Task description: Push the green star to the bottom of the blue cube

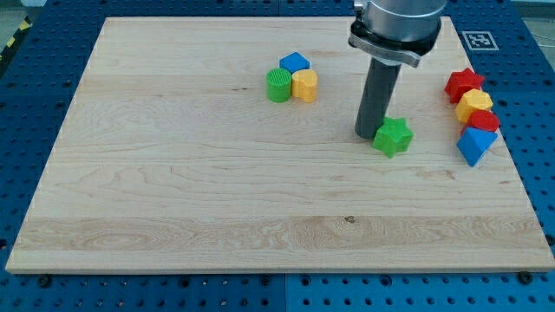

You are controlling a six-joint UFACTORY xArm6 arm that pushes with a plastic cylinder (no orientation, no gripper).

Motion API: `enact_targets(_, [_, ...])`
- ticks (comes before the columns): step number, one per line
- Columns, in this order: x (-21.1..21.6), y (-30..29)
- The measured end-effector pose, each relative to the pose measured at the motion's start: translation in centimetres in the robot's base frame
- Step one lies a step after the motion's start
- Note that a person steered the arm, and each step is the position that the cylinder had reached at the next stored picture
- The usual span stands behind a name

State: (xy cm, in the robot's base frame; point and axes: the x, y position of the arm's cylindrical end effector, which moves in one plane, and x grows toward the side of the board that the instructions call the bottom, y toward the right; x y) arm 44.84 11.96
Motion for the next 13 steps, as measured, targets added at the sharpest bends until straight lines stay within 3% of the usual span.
enact_targets(2, [1.4,2.3])
enact_targets(6, [-0.3,5.6])
enact_targets(13, [4.3,6.5])
